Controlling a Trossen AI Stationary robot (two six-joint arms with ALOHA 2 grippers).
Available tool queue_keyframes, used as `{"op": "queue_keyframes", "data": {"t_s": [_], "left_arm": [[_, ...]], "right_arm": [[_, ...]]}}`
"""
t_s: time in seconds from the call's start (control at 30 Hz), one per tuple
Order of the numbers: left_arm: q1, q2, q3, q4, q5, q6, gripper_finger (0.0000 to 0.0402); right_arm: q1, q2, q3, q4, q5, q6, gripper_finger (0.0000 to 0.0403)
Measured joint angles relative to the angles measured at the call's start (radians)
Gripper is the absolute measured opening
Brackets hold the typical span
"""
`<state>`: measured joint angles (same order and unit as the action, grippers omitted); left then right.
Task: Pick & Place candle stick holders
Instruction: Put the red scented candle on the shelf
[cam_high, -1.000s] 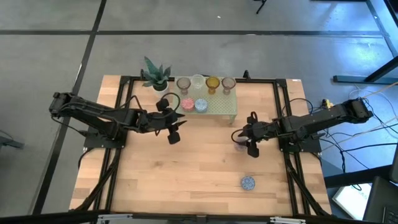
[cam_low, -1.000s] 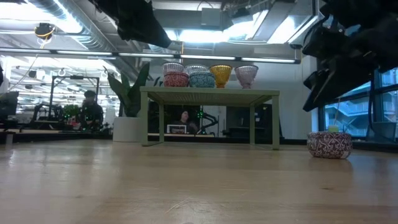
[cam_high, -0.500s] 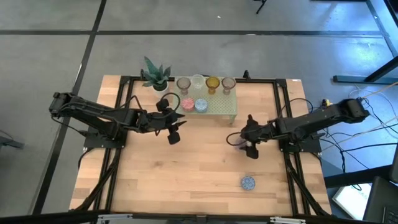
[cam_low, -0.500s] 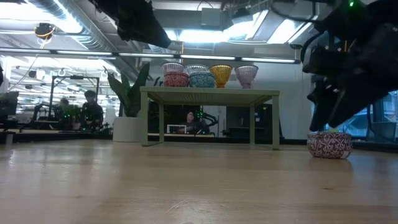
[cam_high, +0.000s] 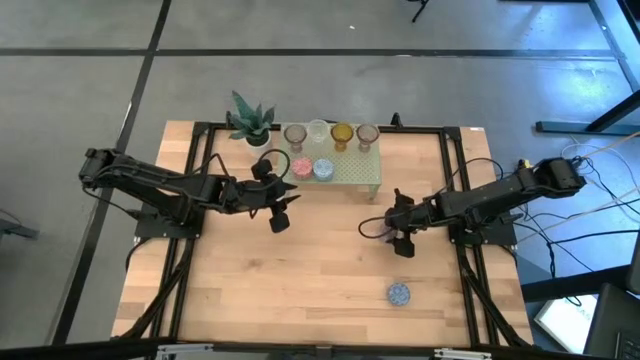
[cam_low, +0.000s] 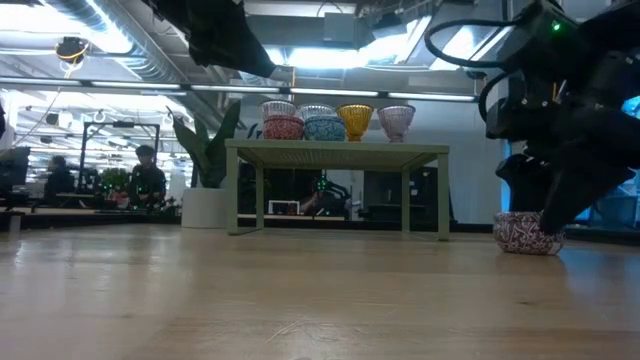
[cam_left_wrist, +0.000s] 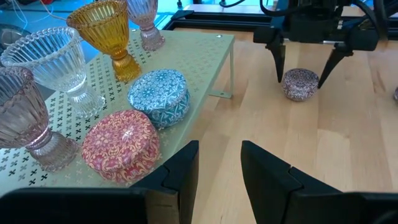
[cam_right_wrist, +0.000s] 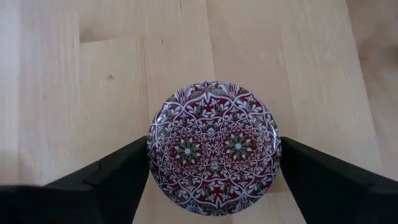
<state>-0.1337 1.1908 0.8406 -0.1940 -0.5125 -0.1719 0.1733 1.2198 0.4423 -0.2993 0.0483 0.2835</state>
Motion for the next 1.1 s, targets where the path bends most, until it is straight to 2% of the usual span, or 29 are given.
{"op": "queue_keyframes", "data": {"t_s": [0.27, 0.57, 0.8, 0.97, 1.1], "left_arm": [[0.000, 0.000, 0.000, 0.000, 0.000, 0.000, 0.0116], [0.000, 0.000, 0.000, -0.019, 0.001, 0.001, 0.0116], [0.000, 0.000, 0.000, -0.047, 0.002, 0.001, 0.0116], [0.000, 0.000, 0.000, -0.050, 0.002, 0.002, 0.0116], [0.000, 0.000, 0.000, -0.050, 0.002, 0.002, 0.0116]], "right_arm": [[0.000, 0.013, 0.002, 0.010, -0.017, 0.002, 0.0286], [0.000, 0.014, 0.001, 0.105, -0.092, 0.053, 0.0310], [0.000, 0.012, 0.001, 0.248, -0.131, 0.050, 0.0287], [0.001, 0.011, 0.049, 0.259, -0.061, 0.031, 0.0290], [0.002, 0.011, 0.152, 0.183, 0.043, -0.038, 0.0291]]}}
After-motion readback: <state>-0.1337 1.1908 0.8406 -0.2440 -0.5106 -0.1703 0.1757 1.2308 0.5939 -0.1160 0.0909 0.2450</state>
